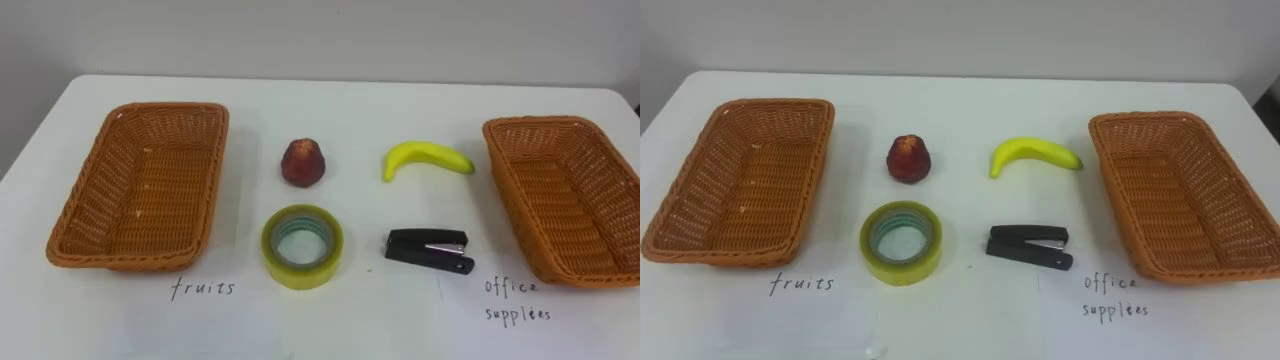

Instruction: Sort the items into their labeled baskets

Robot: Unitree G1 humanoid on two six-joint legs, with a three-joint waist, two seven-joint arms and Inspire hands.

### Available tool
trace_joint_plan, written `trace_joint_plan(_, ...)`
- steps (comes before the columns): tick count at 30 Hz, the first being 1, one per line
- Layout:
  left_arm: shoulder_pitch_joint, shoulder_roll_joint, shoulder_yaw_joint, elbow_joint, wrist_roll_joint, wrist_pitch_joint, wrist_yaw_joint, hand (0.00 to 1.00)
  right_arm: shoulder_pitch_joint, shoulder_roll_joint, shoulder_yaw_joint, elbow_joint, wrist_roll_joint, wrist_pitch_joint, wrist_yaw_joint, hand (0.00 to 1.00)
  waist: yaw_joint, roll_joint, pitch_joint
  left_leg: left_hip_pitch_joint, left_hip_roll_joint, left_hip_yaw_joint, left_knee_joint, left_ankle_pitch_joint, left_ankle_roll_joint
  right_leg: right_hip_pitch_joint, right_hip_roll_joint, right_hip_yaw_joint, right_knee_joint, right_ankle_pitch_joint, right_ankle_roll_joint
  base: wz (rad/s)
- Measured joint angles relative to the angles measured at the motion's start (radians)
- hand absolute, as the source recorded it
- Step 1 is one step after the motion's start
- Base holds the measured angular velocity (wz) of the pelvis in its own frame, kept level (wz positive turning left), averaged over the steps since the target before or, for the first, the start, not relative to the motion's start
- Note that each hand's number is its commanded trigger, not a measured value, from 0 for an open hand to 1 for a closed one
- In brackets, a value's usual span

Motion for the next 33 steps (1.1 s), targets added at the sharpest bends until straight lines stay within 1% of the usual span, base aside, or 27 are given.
trace_joint_plan(5, 0.003, -0.001, 0.014, -0.002, 0.002, 0.000, 0.001, 0.00, 0.001, 0.001, -0.006, -0.002, -0.003, 0.001, 0.001, 0.00, 0.000, -0.002, -0.0007, 0.000, 0.000, 0.000, 0.000, 0.000, 0.000, 0.000, 0.000, 0.001, 0.000, 0.000, 0.000, 0.00)
trace_joint_plan(8, 0.004, -0.001, 0.016, -0.003, 0.002, 0.000, 0.015, 0.00, 0.001, 0.002, -0.007, 0.000, -0.004, 0.001, 0.001, 0.00, -0.001, -0.003, -0.0015, 0.000, 0.000, 0.000, 0.001, 0.000, 0.000, 0.000, -0.001, 0.001, 0.000, 0.000, 0.000, 0.00)
trace_joint_plan(13, 0.006, -0.001, 0.017, -0.002, 0.001, 0.000, 0.022, 0.00, 0.005, 0.007, -0.035, 0.002, -0.005, 0.003, 0.000, 0.00, -0.002, -0.009, -0.0040, 0.002, 0.000, 0.000, 0.004, 0.000, 0.000, 0.004, -0.008, 0.000, 0.000, 0.000, 0.000, 0.00)
trace_joint_plan(15, 0.008, -0.001, 0.019, -0.002, 0.001, 0.000, 0.022, 0.00, 0.005, 0.007, -0.038, 0.003, -0.004, 0.012, -0.001, 0.00, -0.002, -0.011, -0.0030, 0.007, 0.000, 0.000, 0.004, 0.000, 0.000, 0.008, -0.008, 0.000, 0.000, 0.000, 0.000, 0.00)
trace_joint_plan(16, 0.012, -0.001, 0.023, -0.002, 0.002, 0.000, 0.026, 0.00, 0.006, 0.008, -0.038, 0.003, -0.004, 0.016, -0.003, 0.00, -0.001, -0.011, -0.0012, 0.015, -0.001, 0.000, 0.003, 0.000, 0.000, 0.015, -0.008, 0.001, -0.001, 0.000, 0.001, 0.00)
trace_joint_plan(18, 0.016, -0.003, 0.034, 0.000, 0.007, 0.001, 0.038, 0.00, 0.004, 0.009, -0.044, 0.004, -0.002, 0.023, -0.004, 0.00, -0.001, -0.014, -0.0023, 0.023, -0.002, -0.001, 0.003, 0.000, 0.000, 0.018, -0.008, 0.001, -0.001, -0.003, 0.002, 0.00)
trace_joint_plan(20, 0.017, -0.001, 0.038, 0.000, 0.012, 0.001, 0.042, 0.00, 0.002, 0.008, -0.057, 0.015, 0.011, 0.023, -0.005, 0.00, -0.001, -0.017, 0.0000, 0.023, -0.002, -0.001, 0.002, 0.000, 0.000, 0.018, -0.008, 0.005, 0.000, -0.003, 0.002, 0.00)
trace_joint_plan(21, 0.021, -0.001, 0.048, 0.000, 0.012, 0.001, 0.043, 0.00, 0.003, 0.009, -0.071, 0.027, 0.021, 0.023, -0.008, 0.00, 0.000, -0.015, -0.0015, 0.023, -0.002, -0.002, 0.002, 0.000, 0.000, 0.018, -0.007, 0.004, 0.000, -0.003, 0.002, 0.00)
trace_joint_plan(23, 0.029, 0.000, 0.066, 0.000, 0.012, 0.001, 0.049, 0.00, 0.005, 0.009, -0.083, 0.041, 0.037, 0.026, -0.016, 0.00, -0.001, -0.015, -0.0018, 0.023, -0.002, -0.002, 0.001, 0.000, 0.000, 0.017, -0.004, 0.004, 0.000, -0.003, 0.002, 0.00)
trace_joint_plan(26, 0.043, 0.005, 0.081, -0.002, 0.014, 0.005, 0.067, 0.00, 0.004, 0.010, -0.132, 0.047, 0.057, 0.038, -0.041, 0.00, -0.019, -0.014, -0.0027, 0.019, -0.002, -0.008, 0.001, 0.000, 0.001, 0.016, -0.002, 0.003, 0.000, -0.003, 0.002, 0.05)
trace_joint_plan(28, 0.065, 0.006, 0.096, -0.001, 0.046, 0.016, 0.080, 0.00, 0.010, 0.010, -0.175, 0.053, 0.061, 0.044, -0.073, 0.00, -0.029, -0.015, -0.0048, 0.020, -0.002, -0.008, 0.000, 0.000, 0.001, 0.016, 0.000, 0.007, 0.001, -0.004, 0.002, 0.00)
trace_joint_plan(33, 0.079, 0.009, 0.122, -0.003, 0.116, 0.029, 0.091, 0.00, 0.039, 0.008, -0.257, 0.052, 0.071, 0.045, -0.113, 0.00, -0.040, -0.021, -0.0064, 0.020, -0.001, -0.006, 0.002, 0.000, 0.000, 0.016, -0.001, 0.007, 0.001, -0.004, 0.001, 0.00)
